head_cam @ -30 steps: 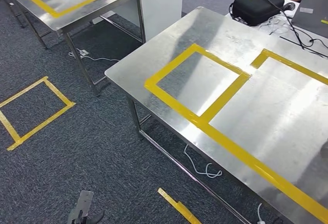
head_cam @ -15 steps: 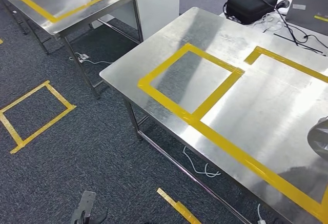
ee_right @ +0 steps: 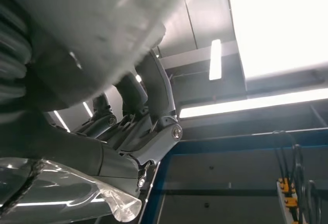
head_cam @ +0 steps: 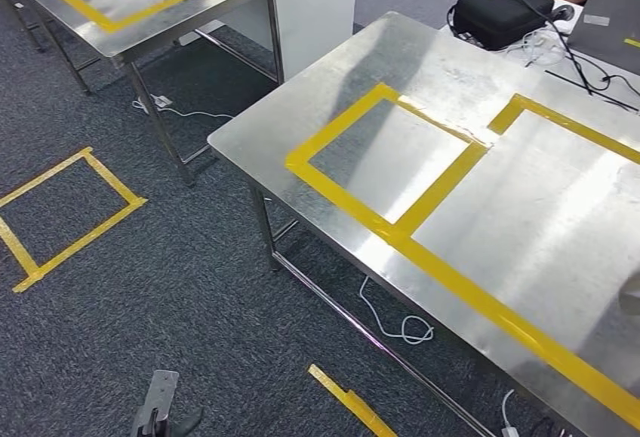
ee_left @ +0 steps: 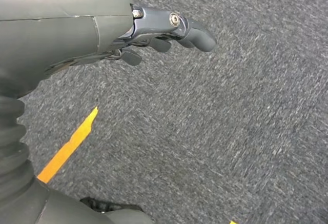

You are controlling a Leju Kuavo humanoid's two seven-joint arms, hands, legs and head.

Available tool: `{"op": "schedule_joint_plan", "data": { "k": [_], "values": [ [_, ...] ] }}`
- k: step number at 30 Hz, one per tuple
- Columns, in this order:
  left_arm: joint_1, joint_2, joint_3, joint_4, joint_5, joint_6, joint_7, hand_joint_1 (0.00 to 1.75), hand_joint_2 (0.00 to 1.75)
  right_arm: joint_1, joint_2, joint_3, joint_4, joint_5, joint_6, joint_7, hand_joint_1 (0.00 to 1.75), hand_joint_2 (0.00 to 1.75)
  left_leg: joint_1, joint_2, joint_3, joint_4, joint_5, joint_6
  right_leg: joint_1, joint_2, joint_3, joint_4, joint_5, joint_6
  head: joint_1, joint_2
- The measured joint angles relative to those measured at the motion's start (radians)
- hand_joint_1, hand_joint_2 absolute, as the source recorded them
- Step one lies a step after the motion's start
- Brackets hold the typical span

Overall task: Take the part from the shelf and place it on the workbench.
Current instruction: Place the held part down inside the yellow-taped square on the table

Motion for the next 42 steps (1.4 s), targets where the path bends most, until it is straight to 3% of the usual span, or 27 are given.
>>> {"op": "schedule_joint_plan", "data": {
  "k": [1,2,3,5,7,11,13,15,16,17,18,19,21,23,25,27,28,31,32,33,34,36,38,42],
  "values": [
    [0.001,0.000,0.000,0.000,0.002,-0.002,0.000,0.00,1.75,0.000,0.004,0.005,0.004,0.005,0.000,0.000,1.75,1.75,-0.001,0.000,0.000,0.000,0.000,0.000,0.000,0.000,-0.021,0.042,-0.010,0.002,0.000,0.000],
    [0.001,0.000,0.000,0.000,0.003,-0.005,0.000,0.00,1.75,-0.001,0.008,0.011,0.009,0.010,0.000,0.000,1.75,1.75,-0.002,0.000,0.000,0.001,0.000,0.000,0.000,0.000,-0.025,0.049,-0.001,0.003,0.000,0.000],
    [0.001,0.000,0.000,0.000,0.005,-0.007,0.000,0.00,1.75,-0.003,0.012,0.017,0.013,0.015,0.000,0.000,1.75,1.75,-0.002,0.000,0.000,0.002,-0.001,0.000,0.000,-0.001,-0.007,0.012,0.026,0.003,0.000,0.000],
    [0.000,0.000,0.000,0.000,0.006,-0.011,0.000,0.00,1.75,-0.012,0.017,0.028,0.019,0.023,-0.001,0.000,1.75,1.75,-0.003,0.000,-0.001,0.008,-0.003,-0.005,-0.001,-0.003,0.064,-0.125,0.087,0.003,0.000,0.000],
    [0.001,0.001,0.000,0.000,0.007,-0.013,0.000,0.00,1.75,-0.022,0.022,0.036,0.025,0.029,-0.001,0.001,1.75,1.75,-0.006,-0.001,-0.007,0.018,-0.006,-0.013,0.002,-0.003,0.111,-0.210,0.108,-0.005,-0.001,0.000],
    [0.003,0.004,0.000,-0.002,0.008,-0.028,0.000,0.00,1.75,-0.032,0.032,0.053,0.039,0.038,-0.001,0.000,1.75,1.75,-0.007,-0.001,-0.016,0.037,-0.016,-0.029,0.002,-0.001,0.116,-0.217,0.111,-0.025,-0.003,0.000],
    [0.004,0.007,0.000,-0.004,0.010,-0.049,0.000,0.00,1.75,-0.038,0.035,0.059,0.044,0.038,-0.001,0.000,1.75,1.75,-0.002,-0.001,-0.047,0.112,-0.063,-0.042,-0.001,-0.002,0.118,-0.219,0.112,-0.033,-0.007,0.000],
    [0.006,0.008,-0.001,-0.007,0.013,-0.067,0.000,0.00,1.75,-0.040,0.039,0.064,0.050,0.038,-0.001,0.000,1.75,1.75,0.005,-0.001,-0.105,0.246,-0.126,-0.052,-0.001,-0.002,0.119,-0.219,0.111,-0.036,-0.009,0.000],
    [0.009,0.009,-0.001,-0.007,0.015,-0.071,0.000,0.00,1.75,-0.040,0.041,0.065,0.053,0.038,-0.001,0.000,1.75,1.75,0.008,-0.001,-0.128,0.297,-0.142,-0.054,0.000,-0.002,0.119,-0.218,0.111,-0.036,-0.009,0.000],
    [0.011,0.009,-0.001,-0.008,0.016,-0.074,0.000,0.00,1.75,-0.040,0.043,0.066,0.056,0.038,-0.002,0.000,1.75,1.75,0.010,-0.001,-0.136,0.315,-0.140,-0.055,0.000,-0.001,0.120,-0.218,0.111,-0.036,-0.009,0.000],
    [0.013,0.009,-0.001,-0.009,0.016,-0.075,0.000,0.00,1.75,-0.040,0.044,0.067,0.058,0.038,-0.002,0.000,1.75,1.75,0.011,-0.001,-0.125,0.293,-0.118,-0.054,0.000,-0.001,0.120,-0.218,0.111,-0.036,-0.009,0.000],
    [0.014,0.010,-0.002,-0.010,0.017,-0.076,0.000,0.00,1.75,-0.040,0.044,0.067,0.060,0.038,-0.002,0.000,1.75,1.75,0.012,-0.001,-0.098,0.236,-0.083,-0.052,0.000,0.000,0.122,-0.218,0.111,-0.036,-0.009,0.000],
    [0.013,0.012,-0.003,-0.014,0.018,-0.075,0.000,0.00,1.75,-0.040,0.044,0.066,0.064,0.038,-0.002,0.000,0.87,0.87,0.011,-0.002,-0.034,0.098,-0.028,-0.045,0.001,0.000,0.123,-0.218,0.110,-0.033,-0.009,0.000],
    [0.013,0.014,-0.006,-0.017,0.018,-0.069,0.000,0.00,1.75,-0.039,0.045,0.066,0.069,0.036,-0.002,0.000,0.00,0.00,0.008,-0.004,-0.006,0.033,-0.016,-0.039,0.003,0.000,0.119,-0.219,0.111,-0.025,-0.008,0.000],
    [0.016,0.015,-0.012,-0.018,0.019,-0.063,0.000,0.00,0.87,-0.039,0.045,0.065,0.075,0.033,-0.002,0.000,0.00,0.00,0.007,-0.004,-0.006,0.026,-0.015,-0.031,0.002,0.000,0.117,-0.223,0.113,-0.013,-0.008,0.000],
    [0.017,0.015,-0.018,-0.020,0.023,-0.055,0.000,0.00,0.00,-0.037,0.044,0.063,0.080,0.029,-0.001,-0.001,0.00,0.00,0.008,-0.003,-0.002,0.015,-0.008,-0.017,0.000,0.000,0.107,-0.208,0.097,-0.005,-0.007,0.000],
    [0.017,0.016,-0.020,-0.021,0.027,-0.049,0.000,0.00,0.00,-0.037,0.044,0.063,0.082,0.027,0.000,-0.001,0.00,0.00,0.010,-0.002,-0.001,0.009,-0.005,-0.011,0.000,-0.001,0.090,-0.174,0.076,-0.004,-0.006,0.000],
    [0.018,0.017,-0.020,-0.023,0.038,-0.026,0.000,0.00,0.00,-0.035,0.045,0.062,0.091,0.004,0.020,-0.001,0.00,0.00,0.006,-0.002,-0.004,0.009,-0.003,-0.004,0.001,0.000,-0.003,0.017,-0.009,-0.001,-0.005,0.000],
    [0.018,0.016,-0.020,-0.023,0.041,-0.021,0.000,0.00,0.00,-0.034,0.045,0.062,0.095,-0.009,0.035,-0.001,0.00,0.00,0.004,-0.001,-0.005,0.009,-0.003,-0.003,0.002,0.000,-0.023,0.056,-0.017,-0.001,-0.005,0.000],
    [0.019,0.016,-0.020,-0.023,0.044,-0.018,0.000,0.00,0.00,-0.036,0.045,0.063,0.101,-0.023,0.055,0.000,0.00,0.00,0.003,-0.001,-0.005,0.009,-0.003,-0.003,0.002,-0.001,-0.023,0.056,-0.005,-0.001,-0.005,0.000],
    [0.019,0.016,-0.021,-0.023,0.048,-0.016,0.000,0.00,0.00,-0.039,0.045,0.064,0.107,-0.039,0.076,0.000,0.00,0.00,0.003,-0.001,-0.004,0.010,-0.003,-0.004,0.002,-0.001,-0.004,0.017,0.023,-0.002,-0.005,0.000],
    [0.019,0.016,-0.021,-0.023,0.054,-0.014,0.000,0.00,0.00,-0.051,0.043,0.065,0.120,-0.066,0.116,0.004,0.00,0.00,0.001,-0.002,-0.005,0.015,-0.005,-0.007,0.003,-0.003,0.071,-0.127,0.086,-0.006,-0.005,0.000],
    [0.019,0.017,-0.021,-0.023,0.057,-0.013,0.000,0.00,0.00,-0.062,0.041,0.065,0.131,-0.082,0.136,0.008,0.00,0.00,-0.002,-0.002,-0.009,0.021,-0.006,-0.014,0.007,-0.004,0.120,-0.217,0.108,-0.013,-0.006,0.000],
    [0.021,0.018,-0.021,-0.023,0.059,-0.012,0.000,0.00,0.00,-0.074,0.039,0.067,0.147,-0.102,0.166,0.017,0.00,0.00,0.001,-0.001,-0.017,0.034,-0.014,-0.033,0.007,-0.003,0.126,-0.231,0.114,-0.030,-0.007,0.000]
  ]
}}
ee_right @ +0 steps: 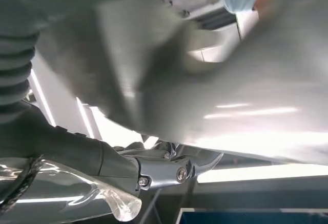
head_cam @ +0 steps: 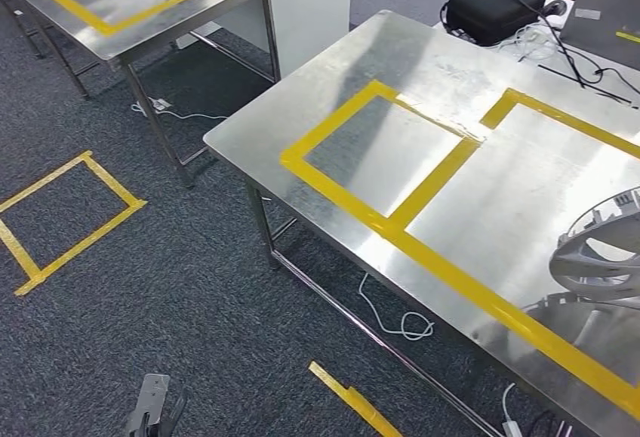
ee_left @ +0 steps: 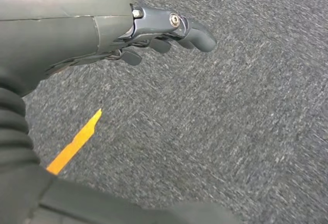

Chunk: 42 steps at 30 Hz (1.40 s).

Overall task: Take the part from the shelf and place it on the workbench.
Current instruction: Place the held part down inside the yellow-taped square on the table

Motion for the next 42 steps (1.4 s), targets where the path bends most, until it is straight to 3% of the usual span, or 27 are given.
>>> {"op": "schedule_joint_plan", "data": {
  "k": [2,4,5,6,7,10,12,15,17,19,20,21,22,25,27,29,31,32,34,35,36,37,38,40,42],
  "values": [
    [0.000,0.000,0.000,0.000,0.004,0.000,0.000,0.00,0.00,-0.014,-0.006,0.004,0.013,-0.027,0.046,0.010,0.00,0.00,0.005,0.000,-0.033,0.079,-0.049,-0.014,-0.005,-0.001,0.003,-0.004,0.004,-0.008,-0.002,0.000],
    [0.002,0.000,0.000,0.000,0.009,0.000,0.000,0.00,0.00,-0.031,-0.017,0.011,0.033,-0.055,0.096,0.023,0.00,0.00,0.012,0.000,-0.091,0.212,-0.111,-0.025,-0.005,-0.001,0.003,-0.004,0.003,-0.010,-0.003,0.000],
    [0.003,0.000,0.000,0.000,0.011,0.000,0.000,0.00,0.00,-0.039,-0.023,0.015,0.044,-0.066,0.117,0.030,0.00,0.00,0.016,0.000,-0.112,0.260,-0.125,-0.028,-0.005,-0.001,0.003,-0.004,0.003,-0.010,-0.003,0.000],
    [0.005,0.000,0.000,0.000,0.012,0.000,0.000,0.00,0.00,-0.047,-0.031,0.018,0.054,-0.075,0.138,0.036,0.00,0.00,0.018,0.000,-0.117,0.273,-0.120,-0.030,-0.005,-0.001,0.003,-0.003,0.003,-0.010,-0.003,0.000],
    [0.006,0.001,0.000,0.000,0.013,0.000,0.000,0.00,0.00,-0.055,-0.041,0.022,0.064,-0.083,0.159,0.045,0.00,0.00,0.020,0.000,-0.103,0.244,-0.096,-0.030,-0.006,0.000,0.004,-0.003,0.003,-0.010,-0.003,0.000],
    [0.006,0.003,-0.001,0.000,0.016,0.000,0.000,0.00,0.00,-0.090,-0.089,0.037,0.100,-0.107,0.236,0.078,0.00,0.00,0.020,-0.001,-0.011,0.051,-0.009,-0.023,-0.006,0.000,0.006,-0.002,0.000,-0.001,-0.003,0.000],
    [0.007,0.005,-0.002,0.000,0.019,0.000,0.000,0.00,0.00,-0.116,-0.124,0.045,0.127,-0.123,0.263,0.088,0.00,0.00,0.017,-0.002,0.013,-0.007,0.000,-0.015,-0.005,-0.001,0.002,-0.002,0.001,0.010,-0.003,0.000],
    [0.009,0.005,-0.004,0.000,0.021,0.000,0.000,0.00,0.00,-0.131,-0.155,0.051,0.153,-0.129,0.234,0.082,0.00,0.00,0.016,-0.001,0.013,-0.018,0.005,0.004,-0.009,-0.001,-0.006,-0.001,-0.005,0.027,-0.002,0.000],
    [0.008,0.005,-0.007,0.000,0.021,0.000,0.000,0.00,0.00,-0.138,-0.166,0.050,0.164,-0.121,0.182,0.074,0.00,0.00,0.017,0.000,0.016,-0.026,0.010,0.018,-0.010,0.000,-0.040,0.064,-0.045,0.030,0.000,0.000],
    [0.007,0.005,-0.010,0.000,0.021,0.000,0.000,0.00,0.00,-0.140,-0.168,0.049,0.170,-0.113,0.141,0.068,0.00,0.00,0.013,0.000,0.015,-0.026,0.009,0.025,-0.008,0.001,-0.106,0.201,-0.106,0.031,0.000,0.000],
    [0.007,0.004,-0.012,0.000,0.021,0.000,0.000,0.00,0.00,-0.139,-0.169,0.048,0.172,-0.111,0.131,0.068,0.00,0.00,0.011,0.000,0.016,-0.026,0.008,0.026,-0.007,0.002,-0.136,0.260,-0.123,0.032,0.000,0.000],
    [0.007,0.003,-0.013,0.000,0.021,0.000,0.000,0.00,0.00,-0.137,-0.169,0.048,0.175,-0.110,0.128,0.068,0.00,0.00,0.010,0.000,0.016,-0.025,0.008,0.026,-0.007,0.002,-0.151,0.286,-0.122,0.032,0.000,0.000],
    [0.007,0.002,-0.015,0.000,0.021,0.000,0.000,0.00,0.00,-0.135,-0.169,0.048,0.177,-0.110,0.127,0.068,0.00,0.00,0.009,0.000,0.017,-0.025,0.008,0.026,-0.007,0.002,-0.146,0.270,-0.102,0.031,0.000,0.000],
    [0.007,0.001,-0.017,0.000,0.021,0.000,0.000,0.00,0.00,-0.137,-0.174,0.047,0.179,-0.110,0.124,0.068,0.00,0.00,0.007,0.000,0.017,-0.017,0.003,0.021,-0.006,-0.001,-0.048,0.075,-0.012,0.027,0.000,0.000],
    [0.007,0.001,-0.020,0.000,0.021,0.000,0.000,0.00,0.00,-0.138,-0.175,0.047,0.181,-0.110,0.123,0.068,0.00,0.00,0.004,-0.001,0.012,-0.011,0.001,0.013,-0.002,-0.001,-0.012,0.009,-0.001,0.022,0.000,0.000],
    [0.008,0.002,-0.022,0.000,0.021,0.000,0.000,0.00,0.00,-0.138,-0.176,0.047,0.182,-0.110,0.122,0.068,0.00,0.00,0.002,-0.001,0.010,-0.009,0.002,0.006,-0.001,0.001,-0.009,0.008,0.000,0.014,-0.001,0.000],
    [0.008,0.003,-0.023,0.000,0.021,0.000,0.000,0.00,0.00,-0.138,-0.177,0.047,0.183,-0.109,0.122,0.068,0.00,0.00,0.004,0.000,0.002,0.015,-0.018,-0.003,-0.005,0.001,-0.008,0.007,0.002,0.005,-0.002,0.000],
    [0.007,0.003,-0.024,0.000,0.021,0.000,0.000,0.00,0.00,-0.138,-0.178,0.047,0.183,-0.109,0.122,0.068,0.00,0.00,0.005,0.000,-0.014,0.055,-0.043,-0.009,-0.007,0.000,-0.007,0.006,0.003,0.000,-0.003,0.000],
    [0.007,0.003,-0.025,0.000,0.021,0.000,0.000,0.00,0.00,-0.138,-0.179,0.047,0.183,-0.108,0.122,0.068,0.00,0.00,0.010,0.000,-0.070,0.185,-0.108,-0.018,-0.007,0.000,-0.006,0.006,0.003,-0.005,-0.003,0.000],
    [0.008,0.003,-0.025,0.000,0.021,0.000,0.000,0.00,0.00,-0.138,-0.179,0.048,0.183,-0.108,0.122,0.068,0.00,0.00,0.011,0.000,-0.099,0.248,-0.131,-0.020,-0.006,0.000,-0.006,0.006,0.003,-0.005,-0.003,0.000],
    [0.009,0.002,-0.025,0.000,0.021,0.000,0.000,0.00,0.00,-0.138,-0.179,0.048,0.183,-0.109,0.122,0.068,0.00,0.00,0.012,0.000,-0.114,0.281,-0.136,-0.021,-0.006,0.000,-0.006,0.006,0.003,-0.005,-0.003,0.000],
    [0.009,0.002,-0.025,0.000,0.021,0.000,0.000,0.00,0.00,-0.138,-0.179,0.048,0.183,-0.109,0.122,0.068,0.00,0.00,0.012,0.000,-0.112,0.276,-0.122,-0.020,-0.006,0.001,-0.005,0.006,0.003,-0.005,-0.003,0.000],
    [0.009,0.002,-0.025,0.000,0.021,0.000,0.000,0.00,0.00,-0.138,-0.179,0.048,0.183,-0.109,0.122,0.068,0.00,0.00,0.012,0.000,-0.090,0.229,-0.091,-0.017,-0.006,0.001,-0.004,0.006,0.003,-0.005,-0.003,0.000],
    [0.008,0.004,-0.025,0.000,0.021,0.000,0.000,0.00,0.00,-0.138,-0.179,0.048,0.183,-0.109,0.122,0.068,0.00,0.00,0.010,-0.001,-0.021,0.085,-0.026,-0.006,-0.004,0.002,-0.003,0.007,0.002,-0.003,-0.003,0.000],
    [0.008,0.005,-0.026,0.000,0.021,0.000,0.000,0.00,0.00,-0.138,-0.179,0.048,0.183,-0.109,0.122,0.068,0.00,0.00,0.007,-0.001,0.016,0.001,-0.004,0.001,-0.002,0.003,-0.007,0.007,0.002,0.004,-0.003,0.000]
  ]
}}
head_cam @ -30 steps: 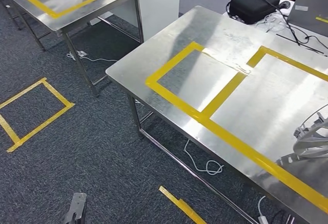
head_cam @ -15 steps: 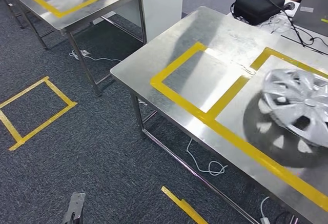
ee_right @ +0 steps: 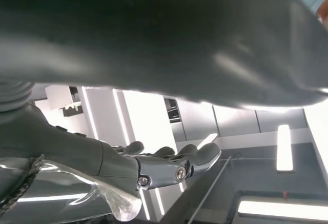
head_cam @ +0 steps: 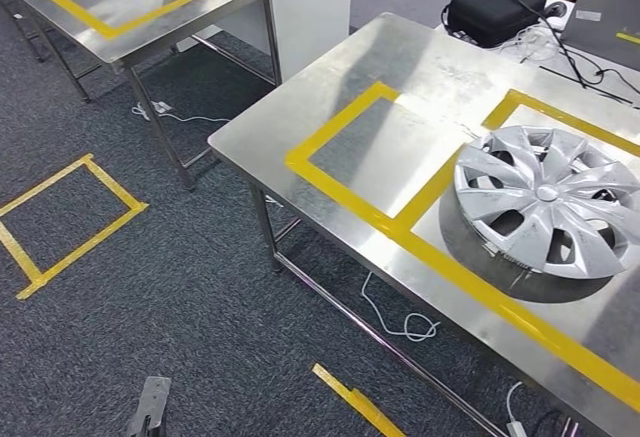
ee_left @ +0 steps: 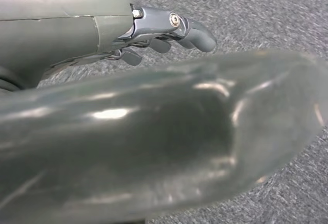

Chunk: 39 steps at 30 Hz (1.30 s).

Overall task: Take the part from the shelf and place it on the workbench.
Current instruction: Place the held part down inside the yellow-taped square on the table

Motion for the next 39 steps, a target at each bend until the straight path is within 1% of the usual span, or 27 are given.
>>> {"op": "schedule_joint_plan", "data": {
  "k": [2,4,5,6,8,9,10,11,12,13,14,15,18,19,20,21,23,24,25,26,28,29,30,31,35,36,39],
  "values": [
    [0.000,0.000,0.000,0.000,0.000,0.000,0.000,0.00,0.00,0.001,0.000,0.000,0.000,0.001,-0.002,0.000,0.00,0.00,-0.002,0.000,0.001,-0.011,-0.001,0.006,-0.001,0.000,-0.002,-0.004,0.003,0.011,0.000,0.000],
    [-0.001,0.000,0.000,0.000,-0.001,0.000,0.000,0.00,0.00,0.002,-0.001,-0.002,-0.001,0.009,-0.022,-0.007,0.00,0.00,0.000,0.001,0.004,-0.021,0.006,0.017,-0.004,-0.001,-0.010,0.007,-0.010,0.019,0.002,0.000],
    [-0.002,0.000,-0.001,0.000,-0.002,0.000,0.000,0.00,0.00,0.004,-0.001,-0.004,-0.003,0.017,-0.046,-0.013,0.00,0.00,0.001,0.001,0.006,-0.027,0.010,0.022,-0.004,0.000,-0.024,0.036,-0.029,0.022,0.003,0.000],
    [-0.003,-0.001,-0.001,0.000,-0.004,0.000,0.000,0.00,0.00,0.008,-0.001,-0.008,-0.008,0.026,-0.077,-0.021,0.00,0.00,0.002,0.001,0.007,-0.029,0.012,0.026,-0.005,0.000,-0.049,0.086,-0.056,0.023,0.004,0.000],
    [-0.004,-0.002,-0.001,0.000,-0.009,0.000,0.000,0.00,0.00,0.026,0.000,-0.018,-0.026,0.047,-0.138,-0.034,0.00,0.00,0.001,0.001,0.006,-0.029,0.011,0.028,-0.004,0.000,-0.114,0.220,-0.113,0.026,0.005,0.000],
    [-0.004,-0.003,-0.002,0.000,-0.011,0.000,0.000,0.00,0.00,0.038,0.001,-0.023,-0.039,0.056,-0.159,-0.037,0.00,0.00,0.001,0.001,0.006,-0.029,0.011,0.029,-0.004,0.000,-0.137,0.265,-0.124,0.027,0.005,0.000],
    [-0.004,-0.005,-0.002,0.000,-0.013,0.000,0.000,0.00,0.00,0.049,0.003,-0.029,-0.053,0.065,-0.174,-0.039,0.00,0.00,0.000,0.001,0.006,-0.028,0.011,0.029,-0.004,0.000,-0.143,0.274,-0.115,0.028,0.005,0.000],
    [-0.005,-0.006,-0.003,0.000,-0.014,0.000,0.000,0.00,0.00,0.056,0.004,-0.035,-0.068,0.072,-0.184,-0.039,0.00,0.00,0.000,0.001,0.006,-0.027,0.011,0.028,-0.004,-0.001,-0.127,0.238,-0.087,0.027,0.005,0.000],
    [-0.005,-0.008,-0.003,0.001,-0.015,0.000,0.000,0.00,0.00,0.061,0.004,-0.043,-0.083,0.077,-0.191,-0.039,0.00,0.00,0.000,0.001,0.007,-0.026,0.009,0.026,-0.004,-0.002,-0.092,0.168,-0.049,0.027,0.005,0.000],
    [-0.006,-0.009,-0.003,0.001,-0.016,0.001,0.000,0.00,0.00,0.063,0.005,-0.050,-0.098,0.080,-0.194,-0.038,0.00,0.00,-0.001,0.001,0.006,-0.023,0.007,0.023,-0.003,-0.003,-0.055,0.096,-0.024,0.026,0.005,0.000],
    [-0.006,-0.009,-0.004,0.001,-0.017,0.002,0.000,0.00,0.00,0.066,0.005,-0.057,-0.113,0.081,-0.195,-0.037,0.00,0.00,-0.002,0.001,0.005,-0.019,0.005,0.019,-0.001,-0.002,-0.024,0.039,-0.006,0.022,0.004,0.000],
    [-0.007,-0.009,-0.004,0.001,-0.017,0.003,0.000,0.00,0.00,0.070,0.006,-0.064,-0.127,0.071,-0.188,-0.033,0.00,0.00,-0.004,0.000,0.003,-0.017,0.004,0.014,0.001,-0.002,-0.005,0.006,0.000,0.018,0.004,0.000],
    [-0.006,-0.009,-0.003,0.001,-0.011,0.010,0.000,0.00,0.00,0.079,0.025,-0.077,-0.155,-0.038,-0.103,0.014,0.00,0.00,-0.004,0.001,0.001,-0.014,0.004,0.002,0.004,0.001,0.000,-0.002,0.001,0.004,0.003,0.000],
    [-0.006,-0.010,-0.003,0.001,-0.010,0.012,0.000,0.00,0.00,0.077,0.034,-0.079,-0.157,-0.078,-0.079,0.035,0.00,0.00,-0.003,0.001,-0.001,-0.008,-0.003,-0.003,0.002,0.001,0.001,-0.004,0.003,0.000,0.003,0.000],
    [-0.007,-0.011,-0.003,0.001,-0.009,0.014,0.000,0.00,0.00,0.075,0.043,-0.080,-0.159,-0.100,-0.081,0.050,0.00,0.00,-0.002,0.001,-0.012,0.018,-0.021,-0.009,0.000,0.000,0.001,-0.005,0.004,-0.006,0.002,0.000],
    [-0.007,-0.012,-0.003,0.001,-0.010,0.015,0.000,0.00,0.00,0.074,0.051,-0.081,-0.159,-0.104,-0.108,0.055,0.00,0.00,0.000,0.001,-0.031,0.065,-0.049,-0.016,-0.002,-0.001,0.002,-0.006,0.005,-0.010,0.002,0.000],
    [-0.008,-0.015,-0.003,0.002,-0.013,0.016,0.000,0.00,0.00,0.086,0.074,-0.089,-0.166,-0.096,-0.201,0.033,0.00,0.00,0.005,0.001,-0.091,0.200,-0.115,-0.023,-0.001,-0.003,0.002,-0.006,0.005,-0.014,0.001,0.000],
    [-0.008,-0.016,-0.003,0.003,-0.014,0.016,0.000,0.00,0.00,0.100,0.089,-0.098,-0.175,-0.106,-0.243,0.014,0.00,0.00,0.007,0.002,-0.114,0.253,-0.132,-0.025,0.000,-0.004,0.002,-0.006,0.005,-0.015,0.001,0.000],
    [-0.008,-0.017,-0.002,0.005,-0.015,0.016,0.000,0.00,0.00,0.118,0.106,-0.108,-0.187,-0.124,-0.272,-0.008,0.00,0.00,0.008,0.002,-0.124,0.274,-0.131,-0.025,0.001,-0.004,0.002,-0.006,0.005,-0.015,0.001,0.000],
    [-0.008,-0.017,-0.002,0.006,-0.016,0.017,0.000,0.00,0.00,0.137,0.125,-0.119,-0.204,-0.148,-0.291,-0.029,0.00,0.00,0.008,0.002,-0.114,0.254,-0.111,-0.023,0.002,-0.004,0.003,-0.005,0.005,-0.015,0.001,0.000],
    [-0.008,-0.017,0.001,0.008,-0.016,0.017,0.000,0.00,0.00,0.175,0.167,-0.143,-0.249,-0.207,-0.313,-0.071,0.00,0.00,0.007,0.001,-0.055,0.126,-0.042,-0.014,0.002,-0.002,0.004,-0.005,0.004,-0.014,0.001,0.000],
    [-0.009,-0.016,0.002,0.009,-0.017,0.017,0.000,0.00,0.00,0.195,0.188,-0.155,-0.272,-0.235,-0.324,-0.091,0.00,0.00,0.005,0.001,-0.023,0.059,-0.017,-0.009,0.004,-0.002,0.004,-0.005,0.003,-0.013,0.002,0.000],
    [-0.009,-0.016,0.004,0.009,-0.017,0.017,0.000,0.00,0.00,0.212,0.208,-0.166,-0.296,-0.259,-0.334,-0.112,0.00,0.00,0.004,0.000,-0.002,0.012,-0.004,-0.005,0.005,-0.001,0.003,-0.005,0.003,-0.010,0.002,0.000],
    [-0.009,-0.016,0.005,0.010,-0.018,0.016,0.000,0.00,0.00,0.229,0.226,-0.176,-0.317,-0.277,-0.343,-0.129,0.00,0.00,0.001,0.000,0.009,-0.012,-0.002,-0.002,0.005,-0.001,0.002,-0.006,0.003,-0.006,0.002,0.000],
    [-0.009,-0.016,0.011,0.012,-0.020,0.016,0.000,0.00,0.00,0.280,0.268,-0.204,-0.382,-0.301,-0.353,-0.158,0.00,0.00,0.003,0.001,0.016,-0.033,0.005,0.013,0.001,-0.003,-0.001,-0.010,0.000,0.013,0.002,0.000],
    [-0.009,-0.016,0.012,0.012,-0.020,0.016,0.000,0.00,0.00,0.285,0.271,-0.207,-0.388,-0.302,-0.354,-0.159,0.00,0.00,0.005,0.001,0.017,-0.038,0.008,0.016,0.001,-0.003,-0.003,-0.009,-0.002,0.014,0.002,0.000],
    [-0.009,-0.017,0.012,0.012,-0.020,0.016,0.000,0.00,0.00,0.287,0.272,-0.208,-0.390,-0.302,-0.354,-0.160,0.00,0.00,0.006,0.001,0.018,-0.039,0.009,0.016,-0.001,-0.003,-0.005,-0.008,-0.004,0.014,0.002,0.000]
  ]
}}
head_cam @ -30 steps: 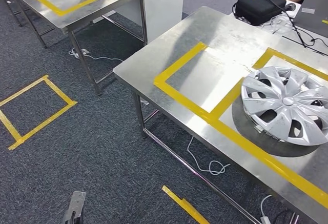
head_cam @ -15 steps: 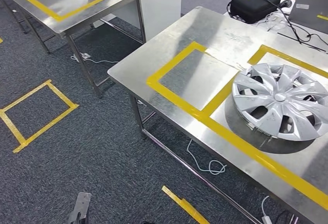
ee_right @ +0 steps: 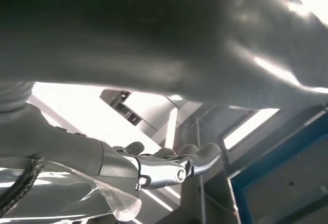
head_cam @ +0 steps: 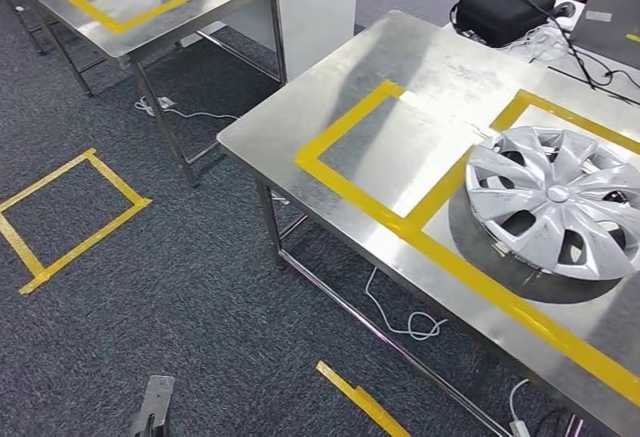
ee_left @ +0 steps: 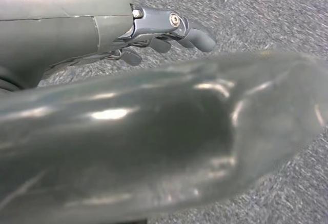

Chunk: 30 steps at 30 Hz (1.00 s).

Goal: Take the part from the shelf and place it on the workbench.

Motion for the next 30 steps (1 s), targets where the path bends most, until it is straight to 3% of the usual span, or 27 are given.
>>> {"op": "schedule_joint_plan", "data": {
  "k": [2,4,6,8,9,13,15,17,18,19,20,22,24,28,30],
  "values": [
    [0.000,0.000,0.000,0.000,0.000,0.000,0.000,0.00,0.00,0.004,0.006,-0.004,-0.005,-0.002,-0.001,0.000,0.00,0.00,-0.001,0.000,0.001,-0.002,0.001,0.001,0.000,0.001,-0.004,0.008,-0.008,0.001,0.001,0.000],
    [-0.001,-0.001,0.004,0.001,-0.001,0.000,0.000,0.00,0.00,0.026,0.025,-0.019,-0.024,-0.017,0.004,-0.010,0.00,0.00,-0.003,0.001,0.002,-0.004,0.001,0.005,0.001,0.002,-0.053,0.113,-0.054,0.004,0.003,0.000],
    [-0.001,-0.003,0.013,0.003,-0.001,0.001,0.000,0.00,0.00,0.079,0.059,-0.042,-0.070,-0.038,0.011,-0.039,0.00,0.00,-0.004,0.000,0.004,-0.002,-0.002,0.004,-0.001,0.000,-0.065,0.136,-0.044,0.007,0.004,0.000],
    [-0.001,-0.005,0.019,0.004,-0.002,0.003,0.000,0.00,0.00,0.126,0.085,-0.060,-0.115,-0.044,0.011,-0.064,0.00,0.00,-0.009,-0.002,0.003,0.005,-0.008,-0.004,0.001,-0.002,-0.010,0.030,0.003,0.004,0.003,0.000],
    [-0.001,-0.005,0.021,0.004,-0.002,0.004,0.000,0.00,0.00,0.141,0.091,-0.067,-0.130,-0.044,0.009,-0.069,0.00,0.00,-0.011,-0.002,0.001,0.008,-0.009,-0.008,0.002,-0.002,0.005,0.005,0.006,0.001,0.002,0.000],
    [0.000,-0.003,0.034,0.004,0.001,0.003,0.000,0.00,0.00,0.196,0.114,-0.093,-0.190,-0.039,-0.001,-0.081,0.00,0.00,-0.009,-0.001,-0.005,0.032,-0.029,-0.025,0.002,0.002,0.011,0.000,0.004,-0.020,0.000,0.000],
    [0.001,-0.001,0.041,0.005,0.006,-0.003,0.000,0.00,0.00,0.209,0.123,-0.102,-0.223,-0.030,-0.004,-0.087,0.00,0.00,-0.005,0.000,-0.042,0.122,-0.083,-0.038,0.000,0.002,0.015,-0.001,0.003,-0.029,-0.002,0.000],
    [0.004,0.003,0.047,0.005,0.011,-0.013,0.000,0.00,0.00,0.218,0.134,-0.102,-0.251,-0.011,-0.006,-0.087,0.00,0.00,0.000,0.000,-0.102,0.257,-0.142,-0.045,0.001,0.002,0.016,-0.001,0.002,-0.034,-0.002,0.000],
    [0.006,0.006,0.051,0.005,0.013,-0.016,0.000,0.00,0.00,0.220,0.140,-0.101,-0.263,-0.002,-0.009,-0.084,0.00,0.00,0.001,0.000,-0.121,0.298,-0.151,-0.046,0.002,0.003,0.016,-0.001,0.002,-0.035,-0.002,0.000],
    [0.007,0.009,0.055,0.005,0.013,-0.018,0.000,0.00,0.00,0.222,0.145,-0.099,-0.273,0.007,-0.011,-0.080,0.00,0.00,0.001,0.000,-0.124,0.303,-0.141,-0.046,0.002,0.004,0.017,-0.001,0.002,-0.035,-0.002,0.000],
    [0.008,0.012,0.058,0.005,0.011,-0.017,0.000,0.00,0.00,0.222,0.148,-0.098,-0.282,0.013,-0.014,-0.076,0.00,0.00,0.002,0.000,-0.108,0.266,-0.113,-0.043,0.002,0.004,0.019,-0.001,0.001,-0.035,-0.002,0.000],
    [0.009,0.019,0.062,0.005,0.008,-0.012,0.000,0.00,0.00,0.224,0.150,-0.097,-0.295,0.019,-0.020,-0.071,0.00,0.00,0.000,0.000,-0.044,0.129,-0.045,-0.033,0.003,0.005,0.022,-0.001,0.000,-0.033,-0.002,0.000],
    [0.009,0.024,0.066,0.005,0.007,-0.010,0.000,0.00,0.00,0.229,0.150,-0.099,-0.305,0.021,-0.024,-0.071,0.00,0.00,-0.002,-0.001,-0.001,0.034,-0.016,-0.026,0.006,0.005,0.020,0.001,-0.001,-0.026,-0.001,0.000],
    [0.012,0.029,0.074,0.005,0.008,-0.006,0.000,0.00,0.00,0.242,0.152,-0.103,-0.319,0.023,-0.028,-0.074,0.00,0.00,-0.002,0.000,0.006,0.008,-0.011,-0.010,0.004,0.004,0.012,0.004,-0.008,-0.006,0.000,0.000],
    [0.012,0.030,0.080,0.005,0.008,-0.005,0.000,0.00,0.00,0.244,0.154,-0.106,-0.323,0.023,-0.030,-0.074,0.00,0.00,0.002,0.002,0.009,-0.002,-0.004,0.001,0.005,0.004,-0.023,0.075,-0.054,0.000,0.002,0.000]
  ]
}}
